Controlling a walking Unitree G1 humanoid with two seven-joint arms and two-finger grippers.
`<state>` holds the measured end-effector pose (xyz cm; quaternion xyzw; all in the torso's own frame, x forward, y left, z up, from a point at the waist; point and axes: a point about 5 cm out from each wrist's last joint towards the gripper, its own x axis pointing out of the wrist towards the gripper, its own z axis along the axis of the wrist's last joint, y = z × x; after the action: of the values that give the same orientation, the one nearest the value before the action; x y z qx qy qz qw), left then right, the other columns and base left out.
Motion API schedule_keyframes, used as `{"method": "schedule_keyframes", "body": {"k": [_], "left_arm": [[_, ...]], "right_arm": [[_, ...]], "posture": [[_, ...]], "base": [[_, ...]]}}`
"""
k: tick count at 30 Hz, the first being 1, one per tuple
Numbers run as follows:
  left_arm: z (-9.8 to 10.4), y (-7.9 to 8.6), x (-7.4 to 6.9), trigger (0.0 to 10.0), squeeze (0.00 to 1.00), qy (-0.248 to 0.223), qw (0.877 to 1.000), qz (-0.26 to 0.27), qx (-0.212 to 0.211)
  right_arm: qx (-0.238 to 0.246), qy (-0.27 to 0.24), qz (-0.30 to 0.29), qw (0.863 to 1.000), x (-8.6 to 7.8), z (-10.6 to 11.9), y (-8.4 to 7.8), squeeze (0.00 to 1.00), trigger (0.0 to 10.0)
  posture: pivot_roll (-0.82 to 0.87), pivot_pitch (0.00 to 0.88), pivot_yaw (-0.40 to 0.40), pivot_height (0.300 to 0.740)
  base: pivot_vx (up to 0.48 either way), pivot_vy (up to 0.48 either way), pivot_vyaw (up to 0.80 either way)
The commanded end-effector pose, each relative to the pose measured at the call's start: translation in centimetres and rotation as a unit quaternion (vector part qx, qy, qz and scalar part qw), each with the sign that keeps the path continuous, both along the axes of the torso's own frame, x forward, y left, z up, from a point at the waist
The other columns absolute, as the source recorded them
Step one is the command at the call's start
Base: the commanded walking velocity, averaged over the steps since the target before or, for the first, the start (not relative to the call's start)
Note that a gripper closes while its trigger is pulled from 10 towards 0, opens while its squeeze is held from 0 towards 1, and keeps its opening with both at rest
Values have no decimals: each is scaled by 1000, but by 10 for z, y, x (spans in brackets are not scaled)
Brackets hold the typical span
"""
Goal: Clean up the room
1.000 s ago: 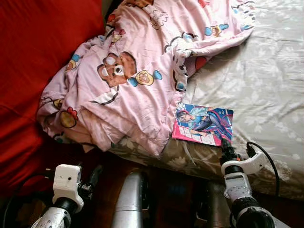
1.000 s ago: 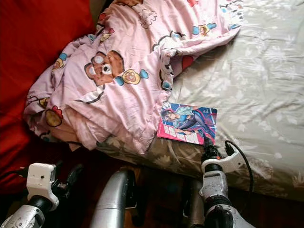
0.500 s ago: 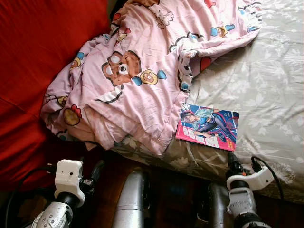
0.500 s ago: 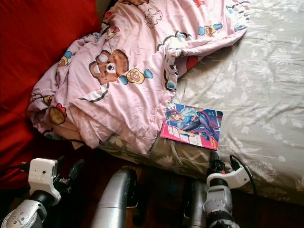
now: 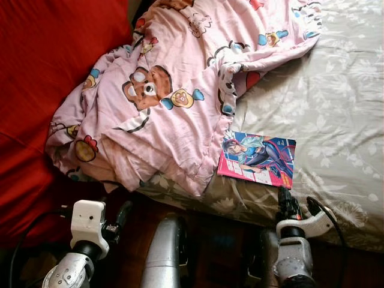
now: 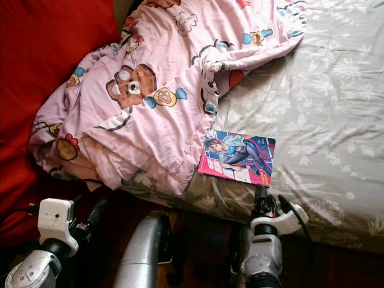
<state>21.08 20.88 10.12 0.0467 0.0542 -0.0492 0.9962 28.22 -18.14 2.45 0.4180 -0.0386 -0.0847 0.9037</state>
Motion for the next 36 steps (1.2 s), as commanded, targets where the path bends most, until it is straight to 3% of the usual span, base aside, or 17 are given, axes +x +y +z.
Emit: {"method": "schedule_keyframes", "body": {"k": [1,4,8,12,20,36], "left_arm": [[-12,5,-6,10000,0,26,1000,10,13],[-13,4,-4,10000,0,23,1000,9,12],[-15,5,-2,10000,0,23,1000,8,13],[-16,7,3,10000,0,21,1000,6,16],[-17,7,-4,10000,0,24,1000,7,20],[-16,12,-18,10000,0,36,999,6,29]], "right_arm": [[7,9,2,1000,-12,-7,9,0,10000],[3,-15,0,1000,-20,5,13,0,10000],[1,-22,-5,1000,-19,11,11,0,10000],[3,1,-25,1000,10,16,-10,0,10000],[30,47,-2,998,30,15,-18,0,10000],[52,65,-32,996,29,8,-34,0,10000]], "posture": [[191,332,131,612],[185,324,133,612],[175,319,139,612],[176,316,142,612],[198,333,149,612],[223,379,168,612]], "base": [[0,0,0],[0,0,0],[0,0,0],[0,0,0],[0,0,0],[0,0,0]]}}
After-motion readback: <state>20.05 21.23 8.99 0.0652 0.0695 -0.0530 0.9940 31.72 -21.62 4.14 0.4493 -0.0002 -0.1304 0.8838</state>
